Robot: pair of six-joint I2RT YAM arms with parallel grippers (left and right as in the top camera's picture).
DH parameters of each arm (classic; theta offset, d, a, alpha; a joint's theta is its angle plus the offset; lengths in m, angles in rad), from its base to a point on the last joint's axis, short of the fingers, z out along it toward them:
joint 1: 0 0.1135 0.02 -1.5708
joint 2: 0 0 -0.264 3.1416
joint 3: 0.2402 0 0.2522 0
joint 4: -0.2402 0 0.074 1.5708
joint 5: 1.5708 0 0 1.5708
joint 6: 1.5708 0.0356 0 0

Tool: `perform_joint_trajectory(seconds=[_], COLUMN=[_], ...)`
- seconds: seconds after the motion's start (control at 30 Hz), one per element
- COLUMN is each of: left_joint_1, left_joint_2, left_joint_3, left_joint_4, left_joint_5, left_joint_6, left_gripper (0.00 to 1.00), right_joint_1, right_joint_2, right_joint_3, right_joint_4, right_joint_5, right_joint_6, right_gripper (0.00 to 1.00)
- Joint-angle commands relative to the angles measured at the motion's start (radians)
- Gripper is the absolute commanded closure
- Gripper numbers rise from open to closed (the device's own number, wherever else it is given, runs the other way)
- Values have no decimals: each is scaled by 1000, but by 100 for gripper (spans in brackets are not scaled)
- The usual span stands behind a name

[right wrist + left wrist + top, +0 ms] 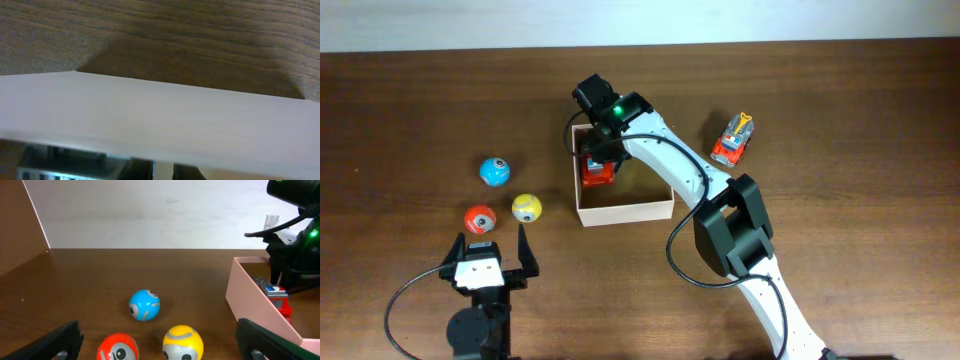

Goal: Pack container
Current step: 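Raise the right gripper out of the box and move right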

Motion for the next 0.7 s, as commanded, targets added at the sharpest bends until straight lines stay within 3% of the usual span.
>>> perform_joint_trajectory(seconds=[0.0,0.67], left_joint_1=[5,5], left_joint_2=[-8,-7], left_joint_3=[-5,-5], left_joint_4=[-1,-1], left_joint_5=[11,11], left_joint_6=[16,16], left_gripper=[1,1], right_joint_1=[-30,-174], right_joint_2=[-17,-17], right_joint_3=[-5,-5], right_joint_4=[-5,-102], right_joint_5=[21,47], right_joint_6=[-37,-36], right_gripper=[80,85])
